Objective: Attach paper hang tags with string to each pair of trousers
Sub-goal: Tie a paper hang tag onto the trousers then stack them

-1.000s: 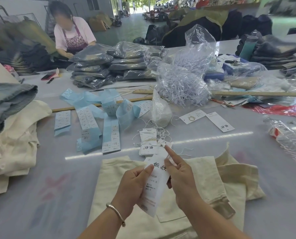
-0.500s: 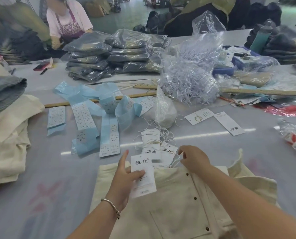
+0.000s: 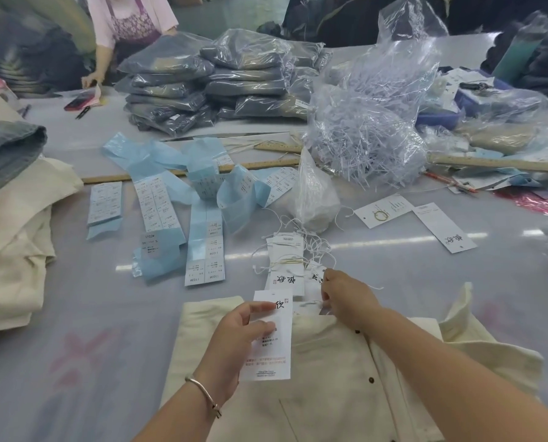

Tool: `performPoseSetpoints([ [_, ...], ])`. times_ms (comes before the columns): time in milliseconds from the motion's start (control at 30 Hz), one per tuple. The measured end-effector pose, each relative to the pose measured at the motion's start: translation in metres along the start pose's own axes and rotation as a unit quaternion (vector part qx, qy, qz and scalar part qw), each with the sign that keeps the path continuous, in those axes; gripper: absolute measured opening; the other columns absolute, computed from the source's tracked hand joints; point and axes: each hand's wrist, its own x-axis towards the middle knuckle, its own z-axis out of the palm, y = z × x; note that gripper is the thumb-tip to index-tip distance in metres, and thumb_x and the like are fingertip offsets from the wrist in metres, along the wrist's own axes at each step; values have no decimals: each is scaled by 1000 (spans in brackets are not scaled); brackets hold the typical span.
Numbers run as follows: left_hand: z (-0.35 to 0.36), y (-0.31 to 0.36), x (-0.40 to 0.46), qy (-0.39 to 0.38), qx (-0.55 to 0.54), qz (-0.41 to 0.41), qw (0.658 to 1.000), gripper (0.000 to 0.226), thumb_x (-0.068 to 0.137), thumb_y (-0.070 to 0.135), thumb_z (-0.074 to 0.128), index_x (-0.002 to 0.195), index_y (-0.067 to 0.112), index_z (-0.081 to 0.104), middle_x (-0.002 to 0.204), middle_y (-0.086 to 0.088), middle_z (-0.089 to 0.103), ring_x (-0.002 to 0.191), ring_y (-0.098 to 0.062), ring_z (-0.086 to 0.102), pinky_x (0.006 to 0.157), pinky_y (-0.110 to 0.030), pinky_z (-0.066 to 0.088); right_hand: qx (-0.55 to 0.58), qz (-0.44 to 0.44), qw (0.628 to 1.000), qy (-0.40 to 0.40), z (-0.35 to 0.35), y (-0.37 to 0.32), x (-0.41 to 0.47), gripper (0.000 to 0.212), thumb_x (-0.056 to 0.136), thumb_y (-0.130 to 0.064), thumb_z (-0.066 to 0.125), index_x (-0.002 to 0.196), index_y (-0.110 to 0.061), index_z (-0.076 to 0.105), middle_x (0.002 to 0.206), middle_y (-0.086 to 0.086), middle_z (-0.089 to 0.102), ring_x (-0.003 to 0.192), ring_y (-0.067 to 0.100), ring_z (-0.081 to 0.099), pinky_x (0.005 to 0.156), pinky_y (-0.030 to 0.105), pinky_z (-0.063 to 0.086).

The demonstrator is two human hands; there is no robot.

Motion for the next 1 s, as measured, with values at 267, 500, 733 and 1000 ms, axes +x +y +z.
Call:
performPoseSetpoints([
  [267, -7, 1, -14, -12, -21, 6, 1000, 29, 83, -1, 63, 96, 21, 76, 102, 2, 74, 74, -14, 67, 60, -28, 53, 530, 131, 820, 171, -43, 15, -28, 15, 92, -3, 59, 79, -8, 53, 74, 5, 61, 51, 11, 38, 52, 22, 32],
  [500, 1, 1, -27, -22, -21, 13, 999, 26, 82, -1, 64, 96, 18, 76, 102, -2, 74, 80, -19, 64, 67, -32, 51, 568, 181, 793, 125, -43, 12, -34, 11, 90, 6, 58, 85, -2, 52, 61, 10, 61, 44, 16, 52, 42, 22, 40],
  [733, -2, -2, -37, -21, -15, 18, 999, 26, 83, -3, 63, 97, 15, 75, 101, -2, 74, 80, -20, 63, 69, -32, 50, 85, 154, 983, 53, -47, 30, -36, 22, 85, 5, 50, 103, -7, 57, 96, 10, 60, 92, 30, 60, 76, 34, 51],
  [1000, -4, -2, -34, -51, -79, 96, 991, 83, 74, -4, 69, 134, 45, 39, 103, -10, 74, 89, -21, 70, 77, -33, 51, 606, 78, 769, 188, -103, 0, -46, 13, 84, 9, 64, 82, -3, 65, 67, 12, 69, 55, 20, 67, 51, 26, 55],
])
